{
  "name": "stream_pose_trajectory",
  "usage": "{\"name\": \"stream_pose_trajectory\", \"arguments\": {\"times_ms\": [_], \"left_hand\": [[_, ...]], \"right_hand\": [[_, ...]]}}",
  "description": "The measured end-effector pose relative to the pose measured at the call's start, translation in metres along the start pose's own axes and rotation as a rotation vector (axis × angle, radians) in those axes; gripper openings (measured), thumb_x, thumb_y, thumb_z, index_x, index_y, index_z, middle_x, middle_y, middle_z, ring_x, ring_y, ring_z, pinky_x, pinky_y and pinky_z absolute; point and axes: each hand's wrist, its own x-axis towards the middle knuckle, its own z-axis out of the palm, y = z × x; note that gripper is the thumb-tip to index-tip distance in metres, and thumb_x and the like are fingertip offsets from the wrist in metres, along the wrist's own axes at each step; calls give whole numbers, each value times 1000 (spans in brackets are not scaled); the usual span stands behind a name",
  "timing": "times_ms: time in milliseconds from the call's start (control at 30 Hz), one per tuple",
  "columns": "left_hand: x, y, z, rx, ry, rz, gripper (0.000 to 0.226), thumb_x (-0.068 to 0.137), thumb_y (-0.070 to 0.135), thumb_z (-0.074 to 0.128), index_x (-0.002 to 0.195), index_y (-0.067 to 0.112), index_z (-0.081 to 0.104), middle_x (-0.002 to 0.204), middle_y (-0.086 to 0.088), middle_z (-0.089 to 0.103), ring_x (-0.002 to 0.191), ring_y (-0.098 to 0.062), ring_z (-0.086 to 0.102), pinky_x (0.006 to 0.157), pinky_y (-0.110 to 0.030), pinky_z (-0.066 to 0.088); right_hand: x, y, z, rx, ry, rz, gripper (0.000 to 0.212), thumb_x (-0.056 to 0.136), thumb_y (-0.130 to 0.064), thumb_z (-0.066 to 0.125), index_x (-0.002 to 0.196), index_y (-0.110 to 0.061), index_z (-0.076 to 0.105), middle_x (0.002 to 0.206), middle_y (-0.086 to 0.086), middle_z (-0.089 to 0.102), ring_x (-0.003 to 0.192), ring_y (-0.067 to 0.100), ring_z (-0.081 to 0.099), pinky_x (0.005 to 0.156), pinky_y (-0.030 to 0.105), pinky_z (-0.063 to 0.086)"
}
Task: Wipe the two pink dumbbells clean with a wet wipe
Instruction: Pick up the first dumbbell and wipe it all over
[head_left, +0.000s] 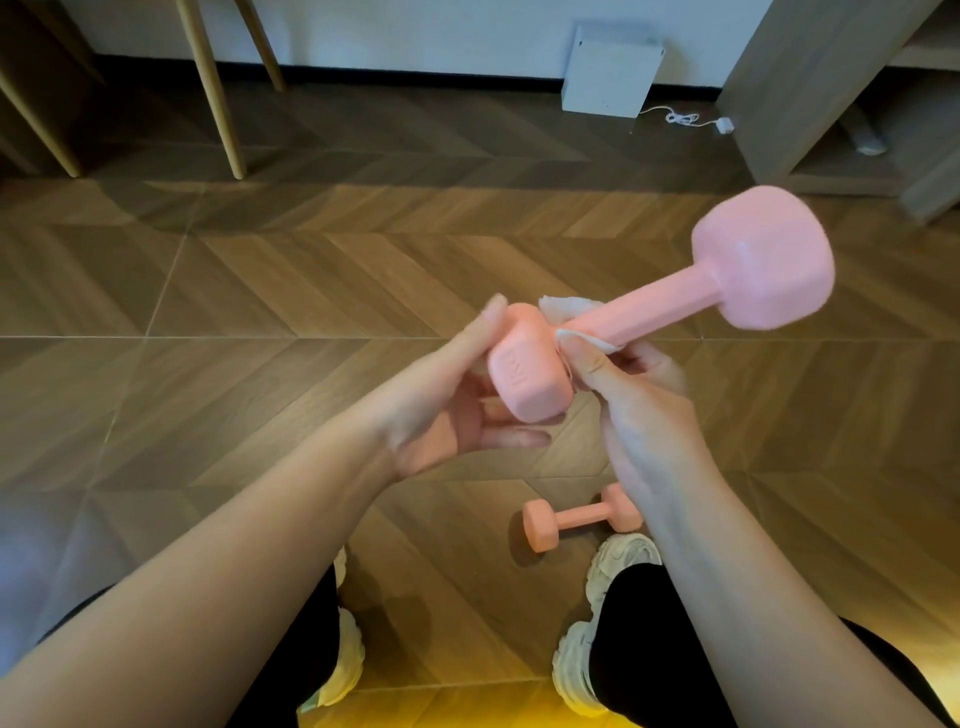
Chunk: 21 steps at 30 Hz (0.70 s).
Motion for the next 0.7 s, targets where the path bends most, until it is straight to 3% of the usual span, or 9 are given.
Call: {"name": "stream_pose_trajectory", "arguments": {"times_ms": [100, 200, 300, 400, 500, 600, 700], "left_hand": [[-4, -3, -1, -85, -63, 1, 56, 92, 48, 57, 135, 12, 55, 119, -24, 66, 100, -36, 68, 84, -41, 61], [-4, -8, -4, 25, -19, 167, 63, 85, 31, 65, 142, 13, 43, 132, -16, 59, 110, -29, 65, 89, -44, 57], [-3, -10, 0, 154, 60, 291, 65, 76, 19, 72, 134, 18, 43, 127, -3, 58, 117, -22, 63, 86, -36, 58], [0, -12, 4, 212, 101, 350, 73, 66, 26, 83, 128, 21, 45, 127, -4, 55, 115, -18, 62, 85, -36, 58], [2, -12, 2, 359, 133, 461, 74, 62, 35, 82, 123, 23, 43, 123, 1, 55, 108, -7, 60, 83, -29, 55], [0, -14, -4, 517, 148, 567, 71, 65, 35, 83, 122, 26, 41, 124, 3, 52, 108, -1, 58, 79, -21, 51], [0, -17, -7, 591, 169, 642, 72, 66, 34, 85, 122, 27, 41, 126, 2, 52, 115, -10, 57, 82, -26, 51]], "right_hand": [[-2, 1, 4, -24, -26, -4, 29, 65, -30, 84, 94, -30, 81, 99, -7, 77, 95, 2, 69, 77, 11, 51], [-2, 1, 8, 42, -21, 9, 30, 66, -32, 89, 95, -30, 80, 104, -6, 76, 103, 6, 69, 84, 16, 52], [-1, -1, 8, 105, 55, 67, 34, 61, -40, 85, 93, -28, 81, 104, -5, 76, 102, 9, 69, 91, 26, 52], [0, -5, 4, 214, 52, 79, 28, 69, -33, 78, 95, -20, 81, 96, -7, 75, 90, 6, 67, 88, 25, 53], [6, -13, -6, 315, 124, 62, 35, 73, -30, 73, 104, -15, 76, 107, 1, 72, 98, 13, 64, 103, 35, 47], [11, -22, -13, 413, 213, 63, 59, 70, -34, 75, 125, -16, 65, 115, 4, 69, 107, 17, 66, 99, 36, 49], [11, -25, -14, 509, 270, 111, 72, 67, -39, 79, 133, -17, 59, 115, 5, 71, 112, 20, 66, 102, 39, 50]]}}
